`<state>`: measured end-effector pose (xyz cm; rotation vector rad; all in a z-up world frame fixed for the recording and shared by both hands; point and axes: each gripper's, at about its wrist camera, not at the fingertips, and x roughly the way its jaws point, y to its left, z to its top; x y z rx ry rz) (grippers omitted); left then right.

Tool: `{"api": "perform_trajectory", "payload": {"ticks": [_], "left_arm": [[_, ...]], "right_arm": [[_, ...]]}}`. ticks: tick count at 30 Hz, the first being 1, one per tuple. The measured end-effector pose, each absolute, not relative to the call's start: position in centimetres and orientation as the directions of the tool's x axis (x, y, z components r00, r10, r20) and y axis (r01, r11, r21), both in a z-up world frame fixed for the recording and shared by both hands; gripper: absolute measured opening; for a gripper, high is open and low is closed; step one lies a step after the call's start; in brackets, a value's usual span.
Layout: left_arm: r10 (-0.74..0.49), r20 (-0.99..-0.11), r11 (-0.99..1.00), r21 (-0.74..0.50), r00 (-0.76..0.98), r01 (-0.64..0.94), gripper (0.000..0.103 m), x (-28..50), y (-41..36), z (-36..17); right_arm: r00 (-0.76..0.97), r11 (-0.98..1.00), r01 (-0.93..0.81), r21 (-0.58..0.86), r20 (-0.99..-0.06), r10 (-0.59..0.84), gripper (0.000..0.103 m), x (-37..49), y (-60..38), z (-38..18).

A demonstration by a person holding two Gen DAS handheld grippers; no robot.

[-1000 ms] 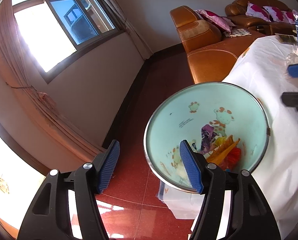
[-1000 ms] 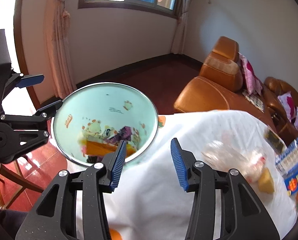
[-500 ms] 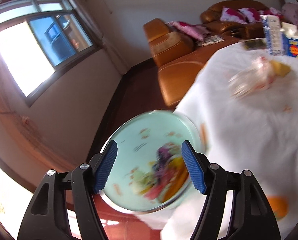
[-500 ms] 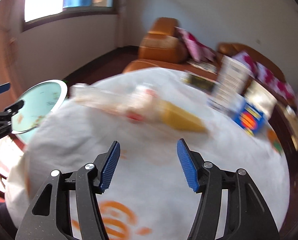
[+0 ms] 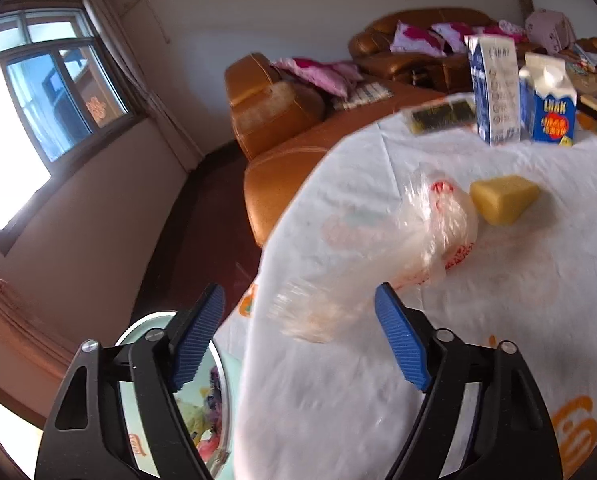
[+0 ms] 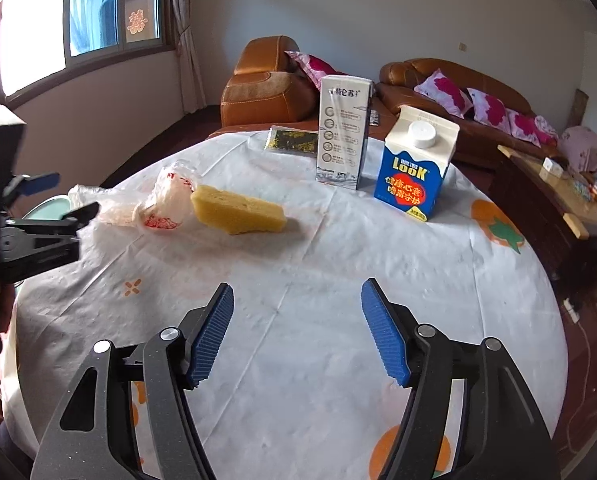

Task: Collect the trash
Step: 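Grasp the clear red-printed plastic bag with the left tool while the right tool grasps the yellow sponge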

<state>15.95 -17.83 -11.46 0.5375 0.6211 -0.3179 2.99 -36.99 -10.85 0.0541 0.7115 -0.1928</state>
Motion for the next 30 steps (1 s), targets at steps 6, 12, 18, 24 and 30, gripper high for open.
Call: {"api": "perform_trajectory", "payload": {"ticks": [6, 12, 18, 24, 30], "left_arm": [[-0.153, -0.672, 0.795, 0.352, 0.725, 0.494, 0.019, 16.4, -18.0, -12.2], [-0.176, -0.643, 0.81, 0.335, 0.745, 0.481, 0.012, 15.9, -16.3, -10.6], [-0.164, -0.593, 0.842, 0.333, 0.788, 0.426, 0.012, 15.2, -13.4, -8.1], [-0.118, -0.586, 0.857, 0.347, 0.802, 0.38, 0.012, 15.0, -10.3, -7.8], [-0.069, -0.608, 0.867, 0.356, 0.791, 0.35, 0.012, 15.3, -7.5, -8.8]], "right_arm": [[0.742, 0.98, 0.2, -0.002, -0.652, -0.153, 0.068, 3.9, -37.2, -10.4], [0.739, 0.983, 0.18, -0.021, -0.657, -0.149, 0.073, 6.1, -36.4, -10.0], [0.73, 0.986, 0.164, 0.027, -0.676, -0.103, 0.073, 9.9, -36.0, -9.8], [0.713, 0.993, 0.118, 0.003, -0.696, -0.082, 0.074, 13.9, -33.8, -11.0], [0.65, 0.993, 0.106, -0.05, -0.753, -0.107, 0.053, 16.4, -33.1, -13.9]]}}
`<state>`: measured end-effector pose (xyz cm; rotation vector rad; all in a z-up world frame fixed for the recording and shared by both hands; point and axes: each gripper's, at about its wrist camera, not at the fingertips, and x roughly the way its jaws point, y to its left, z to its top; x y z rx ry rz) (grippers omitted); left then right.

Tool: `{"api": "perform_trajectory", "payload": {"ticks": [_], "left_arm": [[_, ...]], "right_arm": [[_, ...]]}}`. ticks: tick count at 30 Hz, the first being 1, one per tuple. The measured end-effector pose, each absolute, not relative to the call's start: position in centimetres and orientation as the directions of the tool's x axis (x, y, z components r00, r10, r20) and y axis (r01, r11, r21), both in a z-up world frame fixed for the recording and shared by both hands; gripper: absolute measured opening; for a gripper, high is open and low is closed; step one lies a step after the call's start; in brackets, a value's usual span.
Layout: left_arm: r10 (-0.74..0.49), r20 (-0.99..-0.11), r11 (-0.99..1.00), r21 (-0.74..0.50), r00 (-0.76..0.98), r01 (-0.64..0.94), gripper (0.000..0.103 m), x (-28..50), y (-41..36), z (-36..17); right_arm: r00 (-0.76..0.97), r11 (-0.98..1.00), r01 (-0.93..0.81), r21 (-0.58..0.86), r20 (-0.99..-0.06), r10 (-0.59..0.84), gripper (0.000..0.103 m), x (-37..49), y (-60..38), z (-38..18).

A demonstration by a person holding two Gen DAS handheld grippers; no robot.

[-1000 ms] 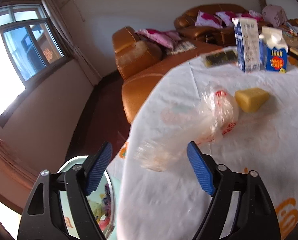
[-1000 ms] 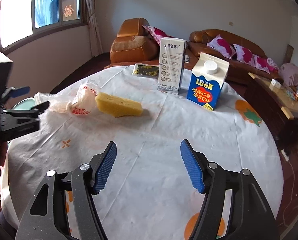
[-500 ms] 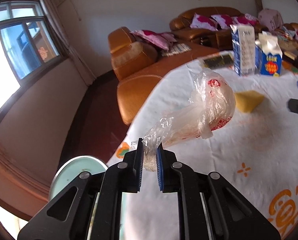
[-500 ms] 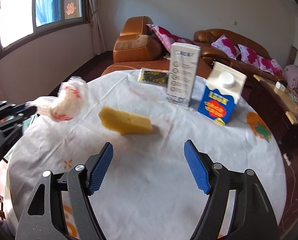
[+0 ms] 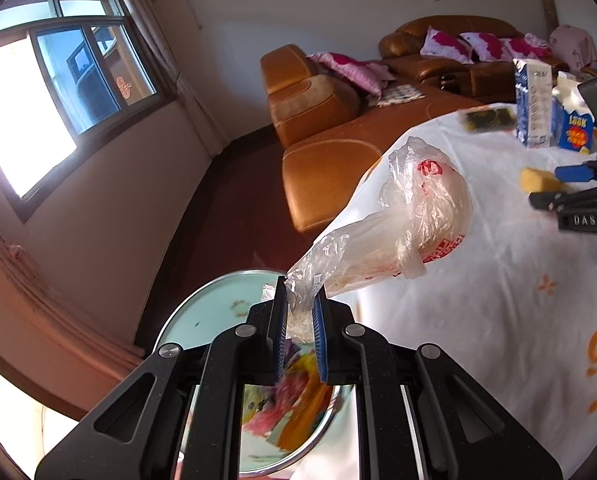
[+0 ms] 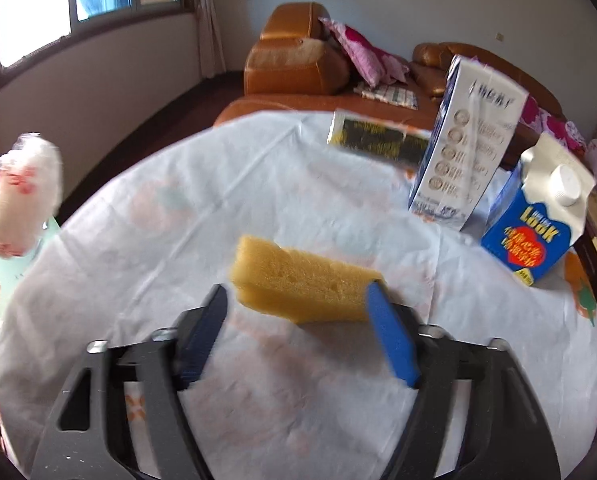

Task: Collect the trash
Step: 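Grasp the clear red-printed plastic bag with the left tool while the right tool grasps the yellow sponge, then carry the plastic bag and yellow sponge over the teal bin with both tools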

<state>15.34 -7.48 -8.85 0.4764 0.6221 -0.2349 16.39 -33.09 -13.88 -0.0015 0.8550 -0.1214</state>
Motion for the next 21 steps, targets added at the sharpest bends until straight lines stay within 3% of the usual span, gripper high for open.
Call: {"api": "perform_trajectory", "payload": {"ticks": [5, 21], "left_arm": [[-0.056, -0.601, 0.872, 0.36, 0.797, 0.332, 0.012, 15.1, -5.8, -8.6], [-0.01, -0.587, 0.88, 0.379, 0.81, 0.285, 0.012, 12.2, -2.2, -8.0]], "right_arm": [[0.667, 0.995, 0.087, -0.043, -0.74, -0.09, 0.034, 15.3, -32.6, -13.3], [0.724, 1.0, 0.016, -0.018, -0.689, -0.024, 0.034, 10.6, -27.4, -11.1]]}}
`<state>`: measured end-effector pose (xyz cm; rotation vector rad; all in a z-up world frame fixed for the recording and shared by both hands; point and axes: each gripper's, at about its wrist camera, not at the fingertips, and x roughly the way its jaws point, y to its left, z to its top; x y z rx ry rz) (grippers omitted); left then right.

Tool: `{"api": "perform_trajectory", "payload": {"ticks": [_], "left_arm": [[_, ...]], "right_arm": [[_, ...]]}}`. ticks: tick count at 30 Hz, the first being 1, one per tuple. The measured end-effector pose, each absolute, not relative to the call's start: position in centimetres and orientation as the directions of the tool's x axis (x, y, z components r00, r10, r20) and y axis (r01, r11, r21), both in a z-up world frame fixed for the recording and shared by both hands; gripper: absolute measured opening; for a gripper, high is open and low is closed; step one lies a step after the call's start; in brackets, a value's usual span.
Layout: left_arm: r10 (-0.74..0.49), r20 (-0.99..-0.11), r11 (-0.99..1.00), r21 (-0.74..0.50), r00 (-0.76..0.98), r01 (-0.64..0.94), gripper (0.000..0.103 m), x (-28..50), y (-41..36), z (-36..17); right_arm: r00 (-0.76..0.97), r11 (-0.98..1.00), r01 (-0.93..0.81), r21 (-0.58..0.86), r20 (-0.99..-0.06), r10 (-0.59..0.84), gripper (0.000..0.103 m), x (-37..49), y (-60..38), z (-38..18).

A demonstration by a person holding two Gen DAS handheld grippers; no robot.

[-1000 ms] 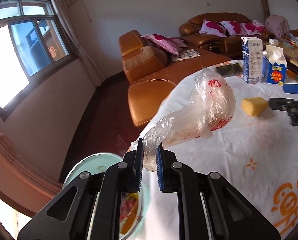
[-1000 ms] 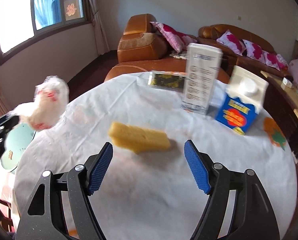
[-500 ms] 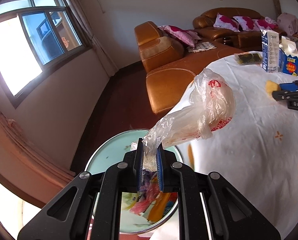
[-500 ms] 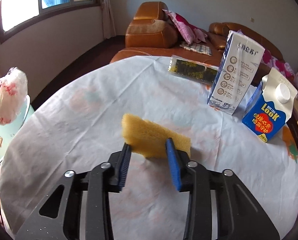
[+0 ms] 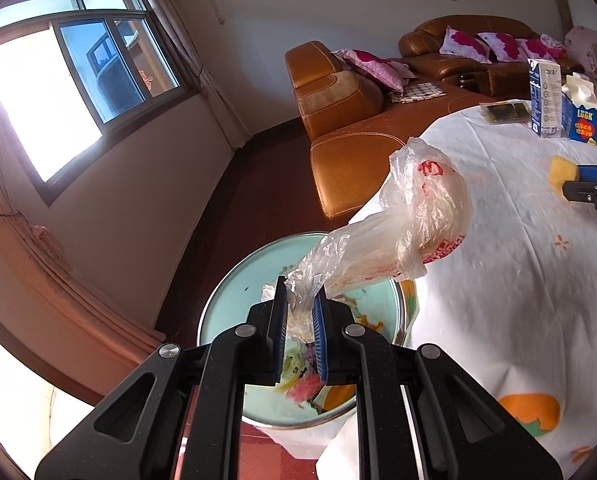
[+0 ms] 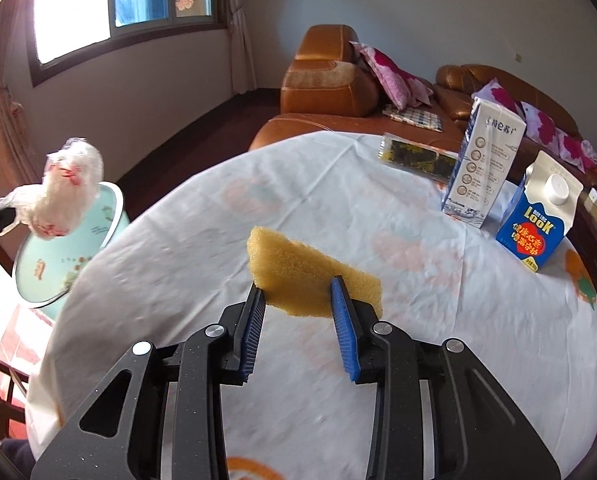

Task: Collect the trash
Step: 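Carry the plastic bag and yellow sponge over the teal bin with both tools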

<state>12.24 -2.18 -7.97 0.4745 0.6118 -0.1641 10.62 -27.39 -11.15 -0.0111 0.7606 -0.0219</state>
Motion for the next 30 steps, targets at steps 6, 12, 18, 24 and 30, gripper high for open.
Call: {"api": "perform_trajectory", "payload": {"ticks": [6, 12, 18, 24, 30], "left_arm": [[0.012, -0.574, 0.876, 0.401, 0.819, 0.269, 0.012, 11.2, -1.5, -7.6], [0.032, -0.573, 0.876, 0.411, 0.819, 0.254, 0.012, 10.3, -0.6, -7.6], [0.03, -0.572, 0.871, 0.418, 0.82, 0.259, 0.012, 9.6, -0.3, -7.8], [0.034, -0.572, 0.866, 0.426, 0.819, 0.262, 0.012, 9.1, 0.0, -8.0], [0.037, -0.571, 0.864, 0.431, 0.82, 0.261, 0.012, 9.0, -0.1, -7.7]], "right_arm": [[0.738, 0.999, -0.027, -0.022, -0.675, 0.005, 0.034, 9.1, -24.9, -10.4], [0.751, 0.998, -0.055, -0.017, -0.66, 0.031, 0.034, 8.2, -22.8, -10.0], [0.754, 0.997, -0.076, -0.022, -0.655, 0.043, 0.034, 7.5, -21.4, -9.9], [0.754, 0.996, -0.09, -0.025, -0.655, 0.052, 0.034, 7.0, -20.5, -9.9], [0.757, 0.995, -0.097, -0.024, -0.651, 0.058, 0.034, 6.7, -20.1, -9.8]]}}
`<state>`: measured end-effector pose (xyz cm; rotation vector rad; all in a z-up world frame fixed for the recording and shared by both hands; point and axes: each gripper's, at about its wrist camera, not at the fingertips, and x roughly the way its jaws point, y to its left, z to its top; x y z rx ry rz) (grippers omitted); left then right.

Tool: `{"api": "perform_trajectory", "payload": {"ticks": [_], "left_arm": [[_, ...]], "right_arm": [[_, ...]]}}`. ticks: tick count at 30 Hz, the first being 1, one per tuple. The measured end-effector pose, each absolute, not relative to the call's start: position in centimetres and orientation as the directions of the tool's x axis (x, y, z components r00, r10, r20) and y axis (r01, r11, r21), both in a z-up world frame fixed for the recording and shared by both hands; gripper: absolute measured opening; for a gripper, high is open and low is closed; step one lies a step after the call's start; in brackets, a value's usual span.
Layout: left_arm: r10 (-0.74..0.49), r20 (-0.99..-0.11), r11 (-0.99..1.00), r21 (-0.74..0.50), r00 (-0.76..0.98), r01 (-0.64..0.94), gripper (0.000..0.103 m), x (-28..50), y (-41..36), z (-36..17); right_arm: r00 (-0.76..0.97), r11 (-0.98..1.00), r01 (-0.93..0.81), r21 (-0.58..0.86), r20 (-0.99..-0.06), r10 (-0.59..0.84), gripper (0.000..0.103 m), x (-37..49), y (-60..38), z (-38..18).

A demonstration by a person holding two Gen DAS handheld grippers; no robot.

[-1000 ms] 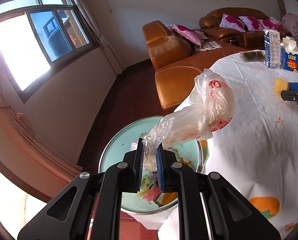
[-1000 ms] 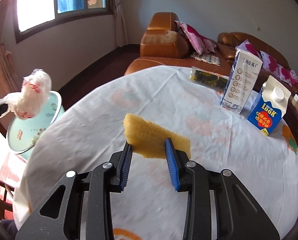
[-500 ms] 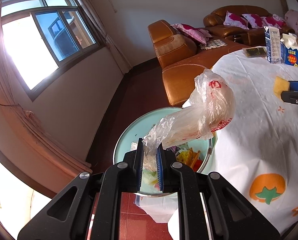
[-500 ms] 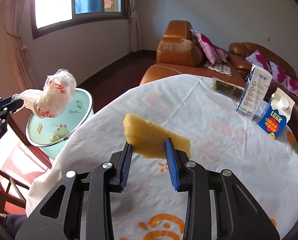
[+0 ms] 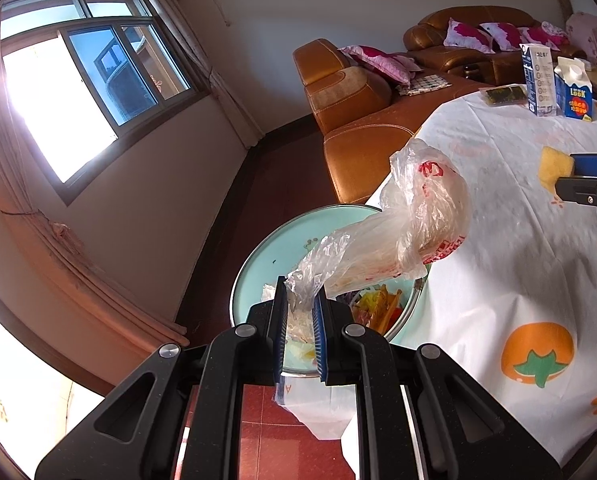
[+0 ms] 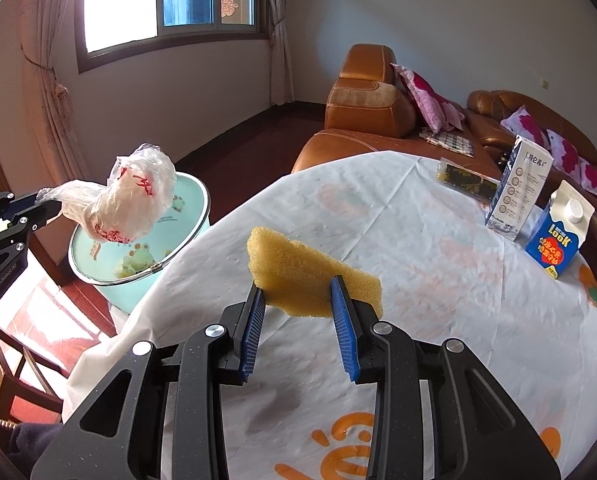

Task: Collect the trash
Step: 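Carry the plastic bag and yellow sponge over the teal bin with both tools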

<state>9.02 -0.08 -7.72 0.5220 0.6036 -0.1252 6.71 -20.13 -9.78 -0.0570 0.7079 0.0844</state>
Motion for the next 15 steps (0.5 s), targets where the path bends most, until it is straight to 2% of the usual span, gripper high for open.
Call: {"api": "perform_trajectory", "payload": {"ticks": [15], "left_arm": [[0.044, -0.57, 0.859, 0.442, 0.82, 0.26, 0.012, 7.7, 0.9, -7.8]], "right_arm": [[0.763, 0.993, -0.116, -0.02, -0.643, 0.076, 0.034, 5.5, -19.0, -9.1]]}}
